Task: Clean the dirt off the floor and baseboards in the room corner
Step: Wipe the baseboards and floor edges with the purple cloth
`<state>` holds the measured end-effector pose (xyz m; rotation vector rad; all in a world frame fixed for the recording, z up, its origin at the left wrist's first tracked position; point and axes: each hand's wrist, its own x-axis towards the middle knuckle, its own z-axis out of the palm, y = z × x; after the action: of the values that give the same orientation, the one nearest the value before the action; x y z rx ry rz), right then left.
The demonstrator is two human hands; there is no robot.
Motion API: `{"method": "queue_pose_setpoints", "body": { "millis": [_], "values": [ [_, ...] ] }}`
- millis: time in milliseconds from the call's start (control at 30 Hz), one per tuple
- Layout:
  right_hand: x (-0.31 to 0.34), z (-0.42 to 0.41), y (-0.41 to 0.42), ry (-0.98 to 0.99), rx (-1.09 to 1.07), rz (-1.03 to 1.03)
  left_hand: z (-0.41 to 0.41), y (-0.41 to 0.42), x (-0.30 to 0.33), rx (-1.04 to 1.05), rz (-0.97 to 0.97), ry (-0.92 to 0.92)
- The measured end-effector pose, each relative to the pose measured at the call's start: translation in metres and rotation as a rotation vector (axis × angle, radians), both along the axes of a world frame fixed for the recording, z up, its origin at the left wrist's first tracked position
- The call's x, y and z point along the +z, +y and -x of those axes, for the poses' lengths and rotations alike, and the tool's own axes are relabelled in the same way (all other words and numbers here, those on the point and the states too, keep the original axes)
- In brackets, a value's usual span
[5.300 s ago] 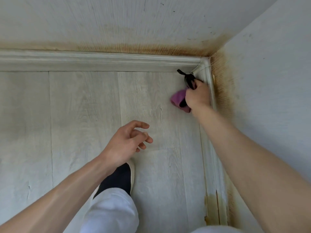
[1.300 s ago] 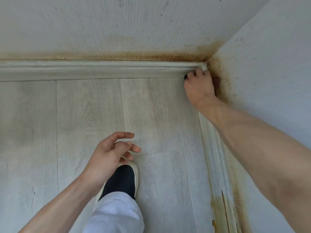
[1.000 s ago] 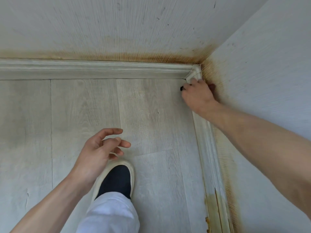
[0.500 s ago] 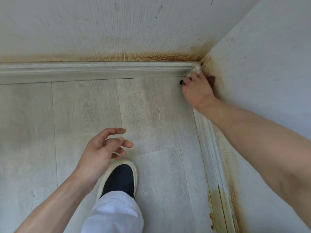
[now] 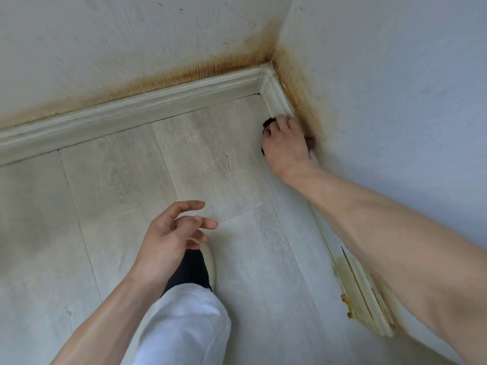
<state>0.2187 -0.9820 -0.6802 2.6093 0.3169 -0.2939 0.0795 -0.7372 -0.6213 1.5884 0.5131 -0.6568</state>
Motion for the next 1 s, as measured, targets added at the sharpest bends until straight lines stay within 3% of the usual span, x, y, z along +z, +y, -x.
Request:
{"method": "queue_pose_setpoints", "body": {
  "millis": [267, 433, 600, 667, 800, 900, 1000],
  "values": [
    [-0.044, 0.17, -0.024, 0.018, -0.143, 0.002, 0.023, -0.004, 0.028, -0.096, -0.12, -0.051],
    [-0.009, 0.261, -0.04, 0.2, -0.423, -0.198, 0.032, 0.042, 0.085, -0.351, -0.284, -0.125],
    [0.003, 0.281, -0.048, 0.17, -0.595, -0.422, -0.002, 0.067, 0.113, -0.525, -0.384, -0.2],
    [0.008, 0.279, -0.051, 0.122, -0.628, -0.599, -0.02, 0.056, 0.105, -0.629, -0.396, -0.211],
    [0.023, 0.285, -0.044, -0.184, -0.644, -1.075, -0.05, 0.015, 0.076, -0.829, -0.35, -0.219],
    [0.034, 0.286, -0.032, -0.183, -0.95, -1.484, -0.061, -0.027, 0.049, -0.947, -0.243, -0.178],
    [0.04, 0.282, -0.024, -0.123, -1.359, -2.055, -0.061, -0.064, 0.022, -0.987, -0.078, 0.012]
  ]
}}
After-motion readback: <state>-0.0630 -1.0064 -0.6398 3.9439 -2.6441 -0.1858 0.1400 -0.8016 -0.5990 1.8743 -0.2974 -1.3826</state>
